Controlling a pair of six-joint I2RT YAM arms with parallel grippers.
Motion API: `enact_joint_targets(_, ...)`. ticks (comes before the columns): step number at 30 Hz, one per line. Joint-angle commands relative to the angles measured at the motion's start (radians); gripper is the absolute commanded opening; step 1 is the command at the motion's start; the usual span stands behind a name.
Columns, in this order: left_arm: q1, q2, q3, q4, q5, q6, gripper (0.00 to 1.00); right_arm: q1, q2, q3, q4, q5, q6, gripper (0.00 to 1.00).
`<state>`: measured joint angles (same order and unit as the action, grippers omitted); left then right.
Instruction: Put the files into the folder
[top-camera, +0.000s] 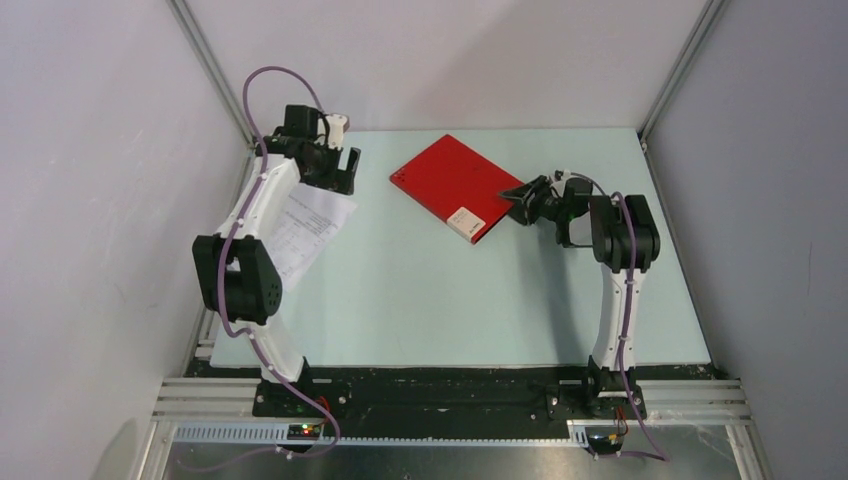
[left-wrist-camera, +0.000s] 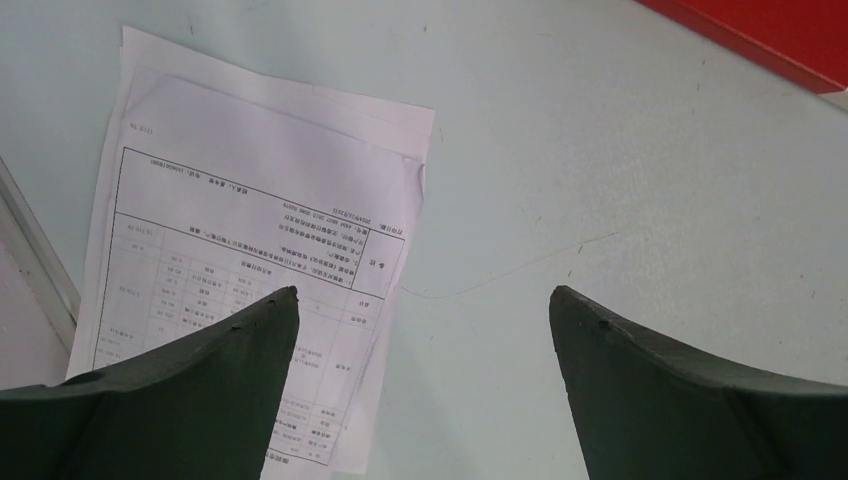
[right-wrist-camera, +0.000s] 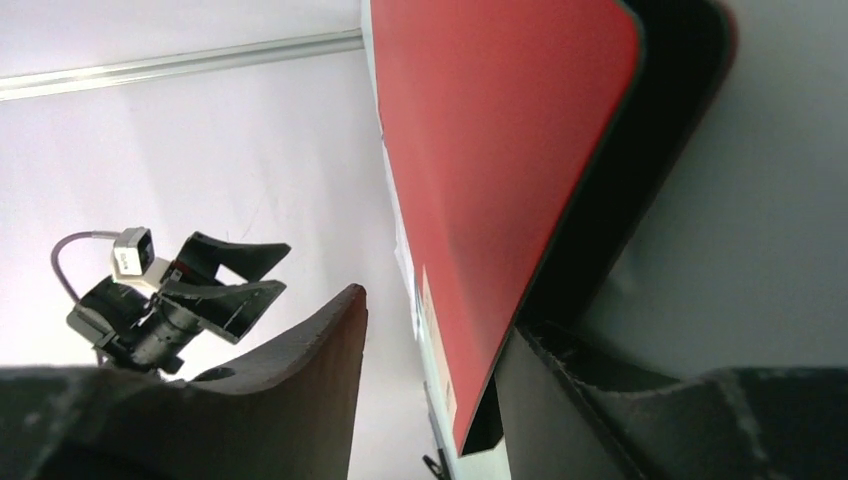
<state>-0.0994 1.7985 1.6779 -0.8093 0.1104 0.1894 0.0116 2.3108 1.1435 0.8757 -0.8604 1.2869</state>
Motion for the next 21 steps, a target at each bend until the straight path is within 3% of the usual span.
enact_joint_targets(1,-0.006,-0.04,0.045,-0.014,-0.012,0.029,1.0,0.048,0.039,0.105,0.016,0.053,-0.071,0.48)
enact_joint_targets(5,-0.007,-0.038,0.059,-0.02,-0.015,0.033,1.0,0.074,0.045,0.171,-0.027,0.045,-0.152,0.21)
enact_joint_targets(9,-0.007,-0.051,0.043,-0.018,-0.01,0.037,1.0,0.068,0.009,0.183,-0.066,0.027,-0.202,0.01)
enact_joint_targets(17,-0.007,-0.057,0.009,-0.018,0.046,0.048,1.0,-0.026,-0.195,0.123,-0.189,0.008,-0.305,0.0)
enact_joint_targets(21,-0.007,-0.039,0.015,-0.016,0.09,0.03,1.0,-0.059,-0.35,0.081,-0.373,0.059,-0.474,0.0)
